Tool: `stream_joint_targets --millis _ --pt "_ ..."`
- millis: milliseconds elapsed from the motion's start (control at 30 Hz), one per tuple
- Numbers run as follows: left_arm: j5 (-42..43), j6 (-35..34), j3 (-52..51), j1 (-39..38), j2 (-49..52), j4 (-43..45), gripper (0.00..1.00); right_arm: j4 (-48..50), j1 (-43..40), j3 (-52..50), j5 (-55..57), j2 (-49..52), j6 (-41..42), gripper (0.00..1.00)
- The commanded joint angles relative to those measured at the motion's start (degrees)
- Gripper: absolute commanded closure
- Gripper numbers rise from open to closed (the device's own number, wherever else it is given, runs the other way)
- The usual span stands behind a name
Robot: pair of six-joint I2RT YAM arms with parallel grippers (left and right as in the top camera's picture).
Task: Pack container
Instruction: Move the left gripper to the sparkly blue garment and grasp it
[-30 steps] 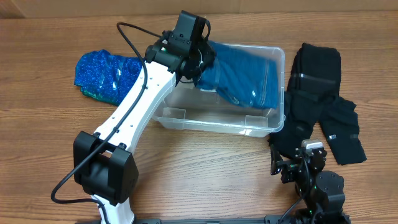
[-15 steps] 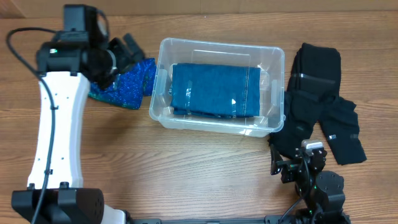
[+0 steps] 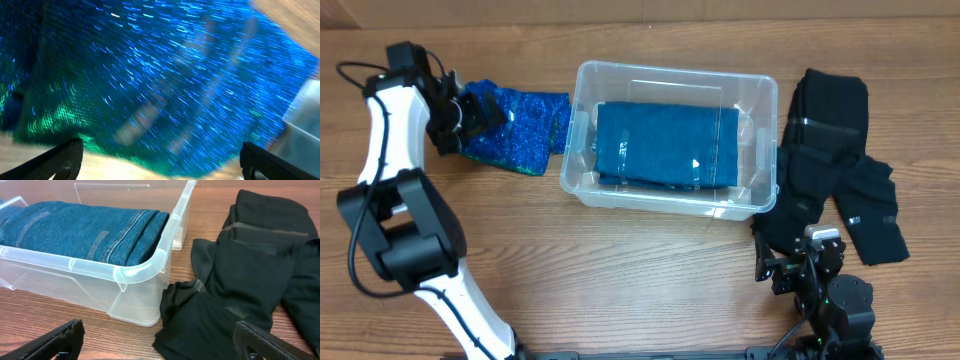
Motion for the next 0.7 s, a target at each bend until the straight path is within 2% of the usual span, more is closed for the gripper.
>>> stream_joint_targets --millis 0,200,333,633,667 --pt "-0.52 1.77 0.76 4.66 0.42 2.78 0.00 -0.02 -0.44 -0.79 -0.04 -0.42 -0.22 0.00" --pt "0.11 1.81 0.76 11.28 2.64 8.87 0.00 -0.02 -0.44 -0.79 -0.04 -0.42 -0.22 0.00" --pt "8.17 4.96 0.76 10.56 3.56 13.42 0.00 -0.02 -0.44 -0.79 -0.02 -0.42 -0.22 0.00" --pt "13.62 5.73 0.76 9.29 13.20 14.47 0.00 -0.04 -0.44 -0.79 -0.04 -0.42 -0.22 0.00" --pt "14.58 5.90 0.76 9.27 13.31 14.47 0.06 -0.02 -0.44 -0.79 -0.04 -0.42 -0.20 0.00"
